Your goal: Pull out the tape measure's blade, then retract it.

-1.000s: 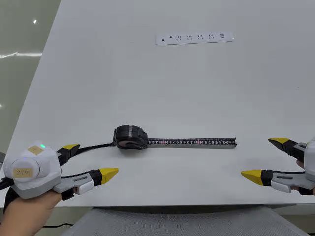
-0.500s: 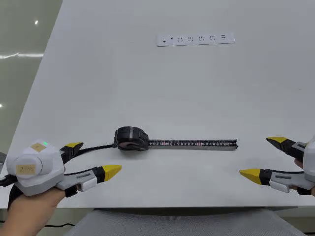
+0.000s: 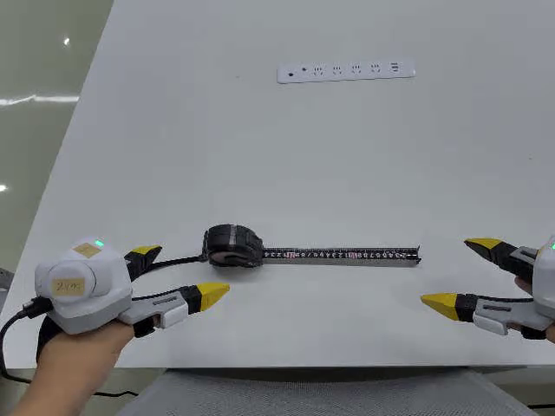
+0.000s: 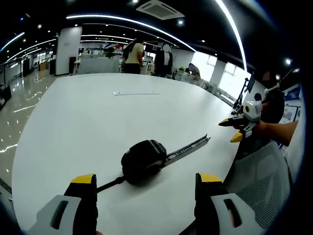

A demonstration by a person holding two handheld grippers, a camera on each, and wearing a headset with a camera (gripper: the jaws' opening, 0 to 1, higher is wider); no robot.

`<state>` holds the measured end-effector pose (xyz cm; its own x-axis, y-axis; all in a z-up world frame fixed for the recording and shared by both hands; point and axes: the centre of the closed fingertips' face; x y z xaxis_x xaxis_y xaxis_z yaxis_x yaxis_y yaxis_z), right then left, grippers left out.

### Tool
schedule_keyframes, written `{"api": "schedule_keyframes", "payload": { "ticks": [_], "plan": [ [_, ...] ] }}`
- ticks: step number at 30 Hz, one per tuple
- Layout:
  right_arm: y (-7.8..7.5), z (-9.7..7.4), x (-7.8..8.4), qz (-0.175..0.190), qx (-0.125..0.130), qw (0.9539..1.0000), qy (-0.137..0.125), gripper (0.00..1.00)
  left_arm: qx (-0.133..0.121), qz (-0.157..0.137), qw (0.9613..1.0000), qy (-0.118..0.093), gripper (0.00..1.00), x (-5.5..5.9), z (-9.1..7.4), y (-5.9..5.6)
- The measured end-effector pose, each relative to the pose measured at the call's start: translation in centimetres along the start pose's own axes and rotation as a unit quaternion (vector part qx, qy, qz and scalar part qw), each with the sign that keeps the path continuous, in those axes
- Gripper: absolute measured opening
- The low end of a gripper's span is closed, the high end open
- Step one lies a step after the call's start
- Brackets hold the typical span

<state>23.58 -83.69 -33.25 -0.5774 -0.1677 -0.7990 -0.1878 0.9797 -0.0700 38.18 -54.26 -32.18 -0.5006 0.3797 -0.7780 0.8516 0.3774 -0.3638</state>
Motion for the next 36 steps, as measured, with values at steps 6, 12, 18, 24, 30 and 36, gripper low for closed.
{"api": "schedule_keyframes", "payload": {
  "ticks": [6, 12, 18, 24, 30, 36],
  "plan": [
    [0.0, 0.1, -0.1, -0.001, -0.001, 1.0000, -0.001, 0.69, 0.001, -0.005, 1.0000, 0.002, 0.79, -0.4, 0.8, -0.3],
    [-0.1, 0.1, -0.2, -0.002, 0.000, 1.0000, -0.002, 0.69, 0.003, -0.010, 0.9999, 0.010, 0.79, -0.5, 1.6, -0.4],
    [-0.1, 0.1, -0.3, 0.000, 0.001, 1.0000, -0.005, 0.69, 0.001, -0.017, 0.9998, 0.011, 0.79, -0.7, 2.1, -0.4],
    [-0.2, 0.1, -0.2, 0.000, 0.001, 1.0000, -0.006, 0.69, 0.004, -0.019, 0.9997, 0.016, 0.79, -0.9, 2.9, -0.7],
    [-0.1, 0.1, -0.1, 0.000, 0.000, 1.0000, -0.005, 0.69, 0.000, -0.025, 0.9995, 0.017, 0.79, -1.3, 3.8, -0.5],
    [-0.1, 0.1, -0.2, 0.002, 0.000, 1.0000, -0.007, 0.69, -0.008, -0.031, 0.9992, 0.022, 0.78, -1.5, 4.7, -0.4]
  ]
}}
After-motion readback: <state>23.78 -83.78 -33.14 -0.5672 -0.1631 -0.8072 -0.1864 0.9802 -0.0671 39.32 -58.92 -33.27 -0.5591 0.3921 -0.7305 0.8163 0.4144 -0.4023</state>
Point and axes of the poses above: the centre of the closed fingertips' face, and the gripper's own axes: z roughly forward along the fingers, y roughly to its left, x roughly out of its underside, and after that the axes turned 14 degrees about x, right-handed
